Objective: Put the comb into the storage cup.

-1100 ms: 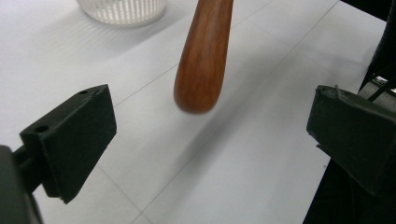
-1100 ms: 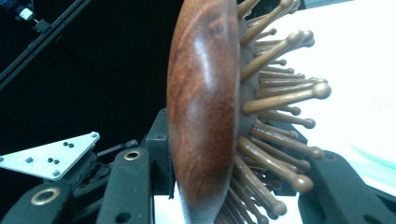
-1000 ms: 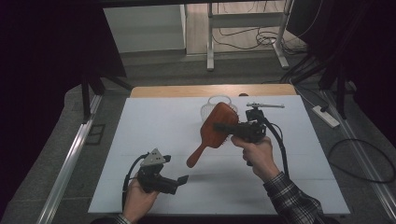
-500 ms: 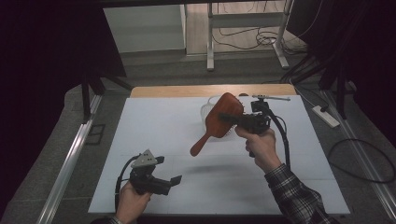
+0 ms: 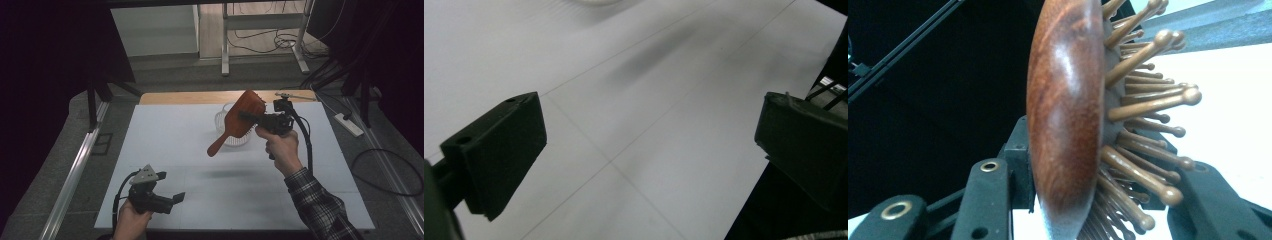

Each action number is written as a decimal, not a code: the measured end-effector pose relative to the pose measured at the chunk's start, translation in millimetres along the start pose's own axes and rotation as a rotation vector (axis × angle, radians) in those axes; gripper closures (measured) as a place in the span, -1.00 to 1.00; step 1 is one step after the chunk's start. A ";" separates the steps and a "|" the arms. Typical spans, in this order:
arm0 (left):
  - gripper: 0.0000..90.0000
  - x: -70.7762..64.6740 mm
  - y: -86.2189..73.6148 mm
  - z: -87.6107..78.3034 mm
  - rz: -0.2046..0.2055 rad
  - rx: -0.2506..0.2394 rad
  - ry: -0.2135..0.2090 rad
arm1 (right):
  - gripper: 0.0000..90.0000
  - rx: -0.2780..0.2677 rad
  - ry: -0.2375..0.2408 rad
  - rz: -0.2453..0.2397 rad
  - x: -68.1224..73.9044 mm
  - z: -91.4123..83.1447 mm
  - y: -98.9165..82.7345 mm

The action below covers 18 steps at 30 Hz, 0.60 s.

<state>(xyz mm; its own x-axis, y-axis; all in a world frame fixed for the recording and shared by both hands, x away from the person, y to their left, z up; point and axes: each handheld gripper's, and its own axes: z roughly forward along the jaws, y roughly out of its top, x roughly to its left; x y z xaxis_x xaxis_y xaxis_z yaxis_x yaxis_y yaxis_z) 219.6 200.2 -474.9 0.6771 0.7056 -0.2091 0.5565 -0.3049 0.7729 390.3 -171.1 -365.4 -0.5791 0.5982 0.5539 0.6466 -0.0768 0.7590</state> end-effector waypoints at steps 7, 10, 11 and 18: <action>-0.98 4.8 -11.7 -12.2 -0.030 0.017 0.022 | 0.19 -0.014 -0.025 -0.001 -4.0 0.0 6.5; -0.98 6.3 -16.2 -17.9 -0.038 0.015 0.037 | 0.19 -0.023 -0.031 -0.003 -6.3 -0.6 9.2; -0.98 6.9 -17.8 -19.6 -0.042 0.015 0.040 | 0.19 -0.030 -0.035 0.000 -7.6 -1.2 11.1; -0.98 9.5 -26.5 -29.8 -0.058 0.012 0.069 | 0.19 -0.050 -0.046 0.002 -12.1 -2.8 17.1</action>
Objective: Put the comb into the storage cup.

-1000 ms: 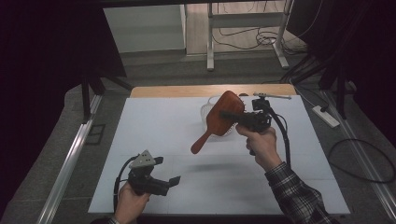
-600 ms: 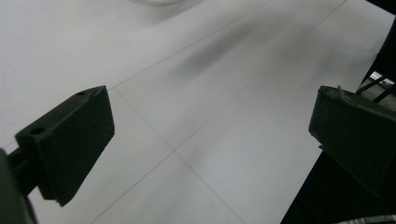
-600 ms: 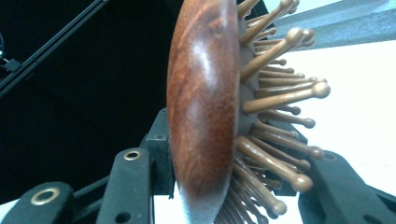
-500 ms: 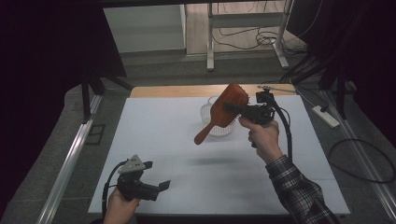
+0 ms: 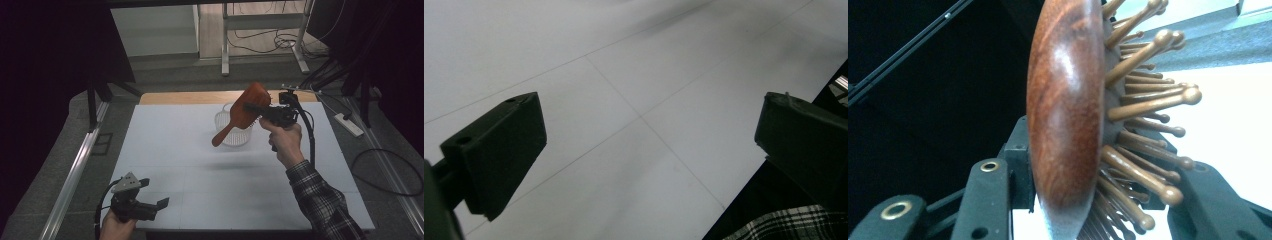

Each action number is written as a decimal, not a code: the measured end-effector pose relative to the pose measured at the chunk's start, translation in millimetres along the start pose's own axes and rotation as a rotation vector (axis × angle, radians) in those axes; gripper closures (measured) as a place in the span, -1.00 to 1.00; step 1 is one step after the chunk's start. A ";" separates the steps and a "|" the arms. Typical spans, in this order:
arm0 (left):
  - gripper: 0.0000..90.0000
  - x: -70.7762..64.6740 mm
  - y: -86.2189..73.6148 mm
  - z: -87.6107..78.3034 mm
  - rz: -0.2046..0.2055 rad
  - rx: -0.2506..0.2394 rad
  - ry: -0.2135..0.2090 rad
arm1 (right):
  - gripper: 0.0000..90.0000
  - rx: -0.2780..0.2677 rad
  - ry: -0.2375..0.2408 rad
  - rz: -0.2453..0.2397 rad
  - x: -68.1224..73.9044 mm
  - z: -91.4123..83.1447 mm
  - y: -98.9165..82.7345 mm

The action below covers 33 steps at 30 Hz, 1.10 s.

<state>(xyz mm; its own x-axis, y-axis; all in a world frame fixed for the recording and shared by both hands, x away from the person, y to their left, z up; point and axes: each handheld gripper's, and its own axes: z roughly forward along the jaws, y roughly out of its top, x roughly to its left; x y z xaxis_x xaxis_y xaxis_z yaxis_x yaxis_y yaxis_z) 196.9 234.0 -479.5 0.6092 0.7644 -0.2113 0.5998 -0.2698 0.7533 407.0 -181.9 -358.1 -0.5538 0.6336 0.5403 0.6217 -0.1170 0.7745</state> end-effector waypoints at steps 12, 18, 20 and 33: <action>-0.98 0.4 -8.7 -11.3 -0.001 -0.003 0.044 | 0.19 -0.034 -0.049 0.012 -9.7 1.7 14.0; -0.99 0.5 -11.3 -15.6 0.001 -0.005 0.060 | 0.18 -0.046 -0.071 0.011 -12.2 3.4 17.7; -0.98 1.1 -12.1 -17.0 -0.002 -0.008 0.062 | 0.18 -0.052 -0.082 0.014 -14.2 4.6 19.7; -0.98 0.6 -12.7 -17.6 0.005 0.005 0.069 | 0.18 -0.078 -0.120 0.017 -21.6 9.5 28.6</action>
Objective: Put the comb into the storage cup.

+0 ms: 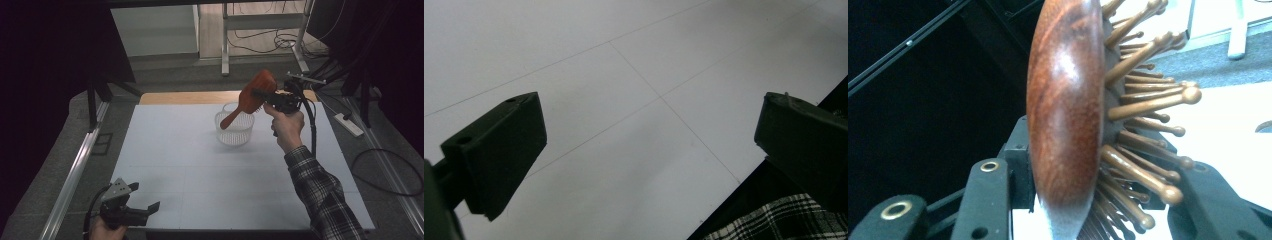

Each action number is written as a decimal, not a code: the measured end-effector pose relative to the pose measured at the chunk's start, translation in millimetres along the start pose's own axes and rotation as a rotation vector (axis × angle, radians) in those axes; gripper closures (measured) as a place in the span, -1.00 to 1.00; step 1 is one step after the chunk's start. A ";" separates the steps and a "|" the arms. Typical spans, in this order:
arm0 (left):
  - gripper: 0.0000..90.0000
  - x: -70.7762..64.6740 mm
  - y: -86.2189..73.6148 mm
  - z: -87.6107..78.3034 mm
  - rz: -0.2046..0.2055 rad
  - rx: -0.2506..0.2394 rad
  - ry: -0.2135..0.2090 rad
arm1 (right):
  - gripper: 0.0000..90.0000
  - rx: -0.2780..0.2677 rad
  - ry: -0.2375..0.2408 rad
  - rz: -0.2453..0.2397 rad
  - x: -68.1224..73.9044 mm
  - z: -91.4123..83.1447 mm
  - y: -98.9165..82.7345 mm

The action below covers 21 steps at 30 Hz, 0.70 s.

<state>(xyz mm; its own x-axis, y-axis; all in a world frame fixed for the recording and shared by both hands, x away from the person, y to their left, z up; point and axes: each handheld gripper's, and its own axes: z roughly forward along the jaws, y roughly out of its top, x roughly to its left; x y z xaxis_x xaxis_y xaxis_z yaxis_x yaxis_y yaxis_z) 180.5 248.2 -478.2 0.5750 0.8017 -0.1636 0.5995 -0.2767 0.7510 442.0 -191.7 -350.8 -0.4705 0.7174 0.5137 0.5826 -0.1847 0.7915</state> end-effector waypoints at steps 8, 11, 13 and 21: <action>-0.98 0.9 -0.2 -0.5 -0.009 0.005 0.001 | 0.18 -0.010 -0.030 0.005 -3.7 4.8 3.5; -0.98 1.1 -0.2 -0.4 -0.012 0.007 0.002 | 0.18 -0.012 -0.040 0.004 -5.2 7.3 3.8; -0.98 1.1 -0.2 -0.5 -0.012 0.008 0.002 | 0.18 -0.009 -0.047 0.000 -5.6 8.9 3.2; -0.98 2.1 -0.2 0.2 -0.019 0.015 -0.003 | 0.18 0.002 -0.082 -0.021 -5.6 16.7 -1.1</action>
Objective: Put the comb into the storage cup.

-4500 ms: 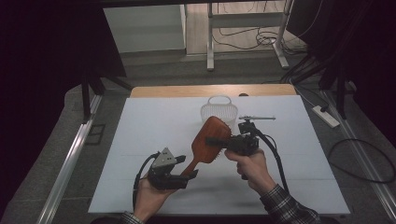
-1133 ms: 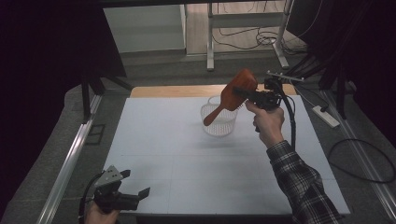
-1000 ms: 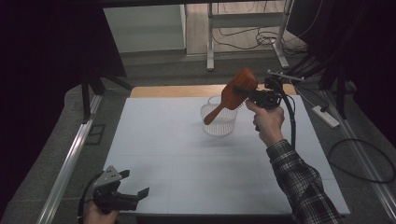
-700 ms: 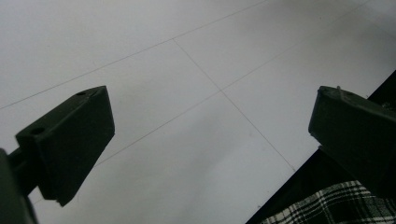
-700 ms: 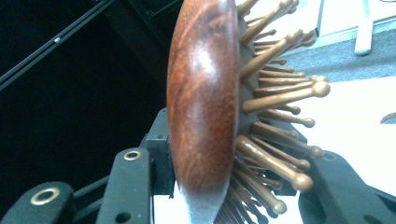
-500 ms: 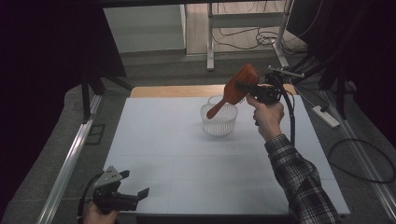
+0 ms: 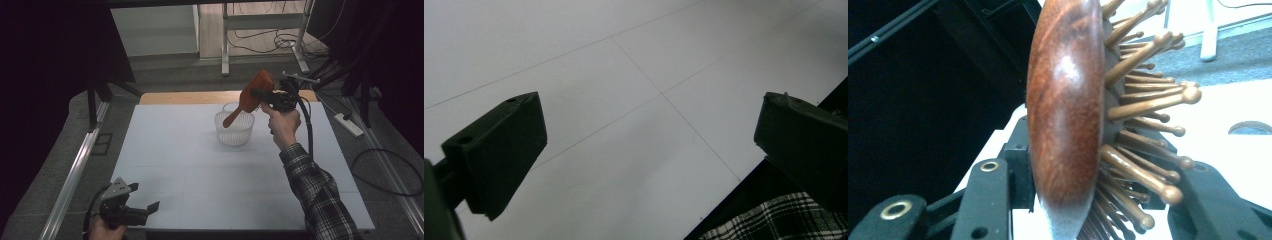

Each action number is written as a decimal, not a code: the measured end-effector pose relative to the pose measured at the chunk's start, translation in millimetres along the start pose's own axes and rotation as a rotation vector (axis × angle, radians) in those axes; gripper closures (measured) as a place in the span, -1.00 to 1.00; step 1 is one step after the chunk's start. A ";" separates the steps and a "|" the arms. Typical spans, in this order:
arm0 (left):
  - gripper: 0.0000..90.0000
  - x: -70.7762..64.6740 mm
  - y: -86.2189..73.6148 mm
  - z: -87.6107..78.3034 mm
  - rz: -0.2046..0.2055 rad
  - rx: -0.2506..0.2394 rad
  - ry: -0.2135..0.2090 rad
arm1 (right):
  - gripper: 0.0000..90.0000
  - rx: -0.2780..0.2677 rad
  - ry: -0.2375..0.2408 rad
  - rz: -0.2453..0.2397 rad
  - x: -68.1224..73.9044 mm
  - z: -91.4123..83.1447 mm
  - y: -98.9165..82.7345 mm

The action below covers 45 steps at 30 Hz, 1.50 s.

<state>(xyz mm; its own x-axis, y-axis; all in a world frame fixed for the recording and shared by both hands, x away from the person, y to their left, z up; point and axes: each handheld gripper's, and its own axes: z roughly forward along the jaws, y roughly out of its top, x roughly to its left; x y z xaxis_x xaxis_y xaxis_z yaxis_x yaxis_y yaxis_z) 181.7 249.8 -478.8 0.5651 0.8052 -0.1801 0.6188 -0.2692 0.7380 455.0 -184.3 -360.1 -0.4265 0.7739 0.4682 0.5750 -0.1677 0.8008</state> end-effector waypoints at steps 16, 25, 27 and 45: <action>-0.97 0.5 0.0 0.2 -0.006 0.003 0.001 | 0.18 0.022 -0.029 -0.020 0.6 13.6 -14.7; -0.97 0.4 0.1 0.5 -0.007 0.005 0.002 | 0.18 0.034 -0.038 -0.021 -1.1 20.5 -26.4; -0.97 0.3 0.1 0.7 -0.006 0.006 0.003 | 0.18 0.038 -0.040 -0.024 -1.3 21.7 -28.6; -0.97 0.7 0.4 0.9 -0.007 0.013 0.002 | 0.17 0.064 -0.065 -0.049 -4.0 29.1 -47.2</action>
<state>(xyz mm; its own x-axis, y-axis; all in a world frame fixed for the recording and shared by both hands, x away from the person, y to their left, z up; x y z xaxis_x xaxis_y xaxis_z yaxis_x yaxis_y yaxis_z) 182.8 249.8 -479.2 0.5600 0.8079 -0.1838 0.6296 -0.2707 0.7282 449.9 -161.6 -410.6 -0.4098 0.8187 0.4022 0.5991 -0.0909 0.7955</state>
